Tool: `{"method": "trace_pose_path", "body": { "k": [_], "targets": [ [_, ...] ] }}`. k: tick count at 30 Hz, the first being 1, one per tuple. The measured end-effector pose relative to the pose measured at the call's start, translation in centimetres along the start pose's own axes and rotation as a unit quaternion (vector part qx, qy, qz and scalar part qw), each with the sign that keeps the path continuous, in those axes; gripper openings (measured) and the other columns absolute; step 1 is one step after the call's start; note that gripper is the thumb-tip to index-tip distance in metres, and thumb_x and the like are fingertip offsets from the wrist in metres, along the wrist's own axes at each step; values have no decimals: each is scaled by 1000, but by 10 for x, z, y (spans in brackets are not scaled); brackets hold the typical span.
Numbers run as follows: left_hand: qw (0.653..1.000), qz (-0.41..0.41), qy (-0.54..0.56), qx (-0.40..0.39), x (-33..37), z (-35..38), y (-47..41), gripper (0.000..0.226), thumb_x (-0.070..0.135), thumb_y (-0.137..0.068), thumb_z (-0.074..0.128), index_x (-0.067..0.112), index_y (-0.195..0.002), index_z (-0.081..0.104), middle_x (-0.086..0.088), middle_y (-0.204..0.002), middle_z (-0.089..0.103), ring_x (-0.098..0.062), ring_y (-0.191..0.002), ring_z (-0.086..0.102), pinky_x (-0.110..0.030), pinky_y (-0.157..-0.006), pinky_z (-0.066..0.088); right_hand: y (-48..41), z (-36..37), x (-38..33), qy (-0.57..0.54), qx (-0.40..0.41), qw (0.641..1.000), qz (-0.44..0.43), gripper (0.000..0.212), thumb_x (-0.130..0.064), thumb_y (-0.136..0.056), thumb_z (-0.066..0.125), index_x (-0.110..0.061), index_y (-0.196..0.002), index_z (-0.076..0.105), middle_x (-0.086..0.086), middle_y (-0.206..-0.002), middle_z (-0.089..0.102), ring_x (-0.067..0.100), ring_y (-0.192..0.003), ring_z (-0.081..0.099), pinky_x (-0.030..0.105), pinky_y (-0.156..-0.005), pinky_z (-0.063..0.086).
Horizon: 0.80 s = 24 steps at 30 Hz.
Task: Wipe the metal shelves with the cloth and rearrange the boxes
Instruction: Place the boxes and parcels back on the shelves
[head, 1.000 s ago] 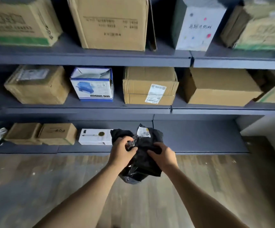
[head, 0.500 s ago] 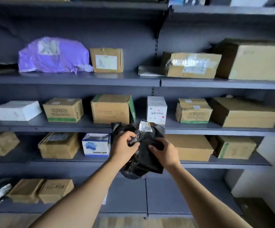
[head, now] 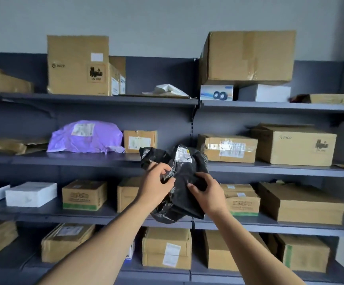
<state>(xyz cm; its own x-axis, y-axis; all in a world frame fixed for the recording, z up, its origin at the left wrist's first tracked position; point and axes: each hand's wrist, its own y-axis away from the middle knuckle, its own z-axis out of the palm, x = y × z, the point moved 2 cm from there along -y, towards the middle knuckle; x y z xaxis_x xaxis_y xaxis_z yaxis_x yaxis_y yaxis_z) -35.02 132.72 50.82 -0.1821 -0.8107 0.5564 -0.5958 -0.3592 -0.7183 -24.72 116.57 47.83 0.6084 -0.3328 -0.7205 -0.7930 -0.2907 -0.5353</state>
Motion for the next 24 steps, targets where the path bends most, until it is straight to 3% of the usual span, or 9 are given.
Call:
{"method": "trace_pose_path", "body": {
  "k": [7, 12, 17, 24],
  "targets": [
    [999, 42, -7, 11, -33, 13, -65, 21, 16, -84, 77, 21, -101, 66, 14, -98, 49, -3, -90, 55, -8, -74, 37, -67, 20, -7, 11, 24, 999, -19, 51, -35, -88, 77, -20, -134, 61, 4, -127, 67, 24, -120, 61, 34, -101, 48],
    [998, 66, 10, 19, -69, 29, -131, 23, 16, -83, 78, 21, -102, 67, 11, -102, 52, -11, -93, 59, -25, -82, 47, -135, 46, -8, 15, 47, 998, -32, 51, -30, -88, 77, -19, -135, 59, 4, -129, 66, 23, -119, 61, 34, -101, 48],
    [997, 73, 20, -18, -110, 56, -198, 26, 14, -84, 77, 21, -106, 66, 13, -108, 52, -11, -99, 57, -9, -79, 37, -202, 75, 0, 40, 69, 997, -22, 52, -23, -87, 76, -18, -135, 58, 11, -124, 64, 30, -117, 59, 39, -102, 48],
    [993, 80, 28, -80, -165, 92, -253, 30, 17, -87, 74, 19, -113, 61, 10, -119, 51, -7, -109, 51, -2, -84, 31, -261, 108, 23, 69, 73, 995, 24, 53, -21, -91, 69, -19, -141, 54, 14, -129, 60, 31, -124, 53, 32, -100, 42]
  ]
}}
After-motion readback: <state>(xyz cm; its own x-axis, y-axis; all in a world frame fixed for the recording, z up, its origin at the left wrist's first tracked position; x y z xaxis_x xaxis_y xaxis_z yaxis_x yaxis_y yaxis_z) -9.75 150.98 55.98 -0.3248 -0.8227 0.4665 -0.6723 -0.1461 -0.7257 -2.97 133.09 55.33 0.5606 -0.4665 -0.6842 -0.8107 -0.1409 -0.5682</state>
